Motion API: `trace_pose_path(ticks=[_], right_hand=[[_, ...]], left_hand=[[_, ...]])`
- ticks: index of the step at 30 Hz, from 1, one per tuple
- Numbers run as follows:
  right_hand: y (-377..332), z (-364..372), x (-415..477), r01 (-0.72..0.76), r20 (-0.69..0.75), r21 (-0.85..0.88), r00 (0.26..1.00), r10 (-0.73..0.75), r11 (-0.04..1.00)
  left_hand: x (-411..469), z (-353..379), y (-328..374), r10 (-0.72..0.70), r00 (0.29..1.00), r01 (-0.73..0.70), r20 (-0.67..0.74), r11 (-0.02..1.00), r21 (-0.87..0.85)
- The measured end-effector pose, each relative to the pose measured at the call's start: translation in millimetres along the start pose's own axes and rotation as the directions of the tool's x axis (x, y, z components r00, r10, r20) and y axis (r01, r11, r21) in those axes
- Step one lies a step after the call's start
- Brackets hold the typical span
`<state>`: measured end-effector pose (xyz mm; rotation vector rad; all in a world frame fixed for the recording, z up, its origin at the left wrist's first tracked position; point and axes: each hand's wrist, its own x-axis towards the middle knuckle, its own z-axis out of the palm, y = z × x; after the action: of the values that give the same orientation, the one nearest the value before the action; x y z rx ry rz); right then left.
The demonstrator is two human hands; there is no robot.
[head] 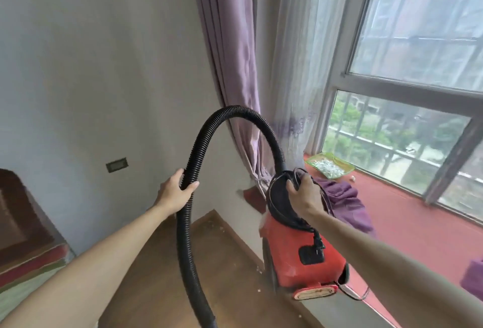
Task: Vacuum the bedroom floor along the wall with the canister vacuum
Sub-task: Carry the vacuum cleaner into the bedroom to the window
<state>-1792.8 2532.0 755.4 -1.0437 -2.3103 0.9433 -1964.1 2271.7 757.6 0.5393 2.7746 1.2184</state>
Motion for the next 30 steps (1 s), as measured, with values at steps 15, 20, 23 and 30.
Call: trace_pose_path(ticks=[15, 20, 23, 30], right_hand=[[102.4, -22.2, -65.4, -0.408, -0.304, 0.148, 0.848, 0.434, 0.901], [139.2, -37.1, -108.7, -0.477, -0.367, 0.17, 0.781, 0.505, 0.862], [165.1, -41.3, -135.7, -0.508, -0.381, 0.195, 0.749, 0.542, 0.839], [217.6, -9.5, -195.4, -0.58, -0.349, 0.256, 0.69, 0.634, 0.773]], left_hand=[[34.3, 155.8, 50.9, 0.294, 0.862, -0.278, 0.414, 0.955, -0.098], [0.4, 193.5, 75.3, 0.34, 0.803, -0.328, 0.489, 0.938, -0.114], [-23.4, 213.5, 76.4, 0.349, 0.78, -0.339, 0.519, 0.933, -0.118], [-77.5, 254.8, 33.3, 0.338, 0.734, -0.345, 0.588, 0.933, -0.105]])
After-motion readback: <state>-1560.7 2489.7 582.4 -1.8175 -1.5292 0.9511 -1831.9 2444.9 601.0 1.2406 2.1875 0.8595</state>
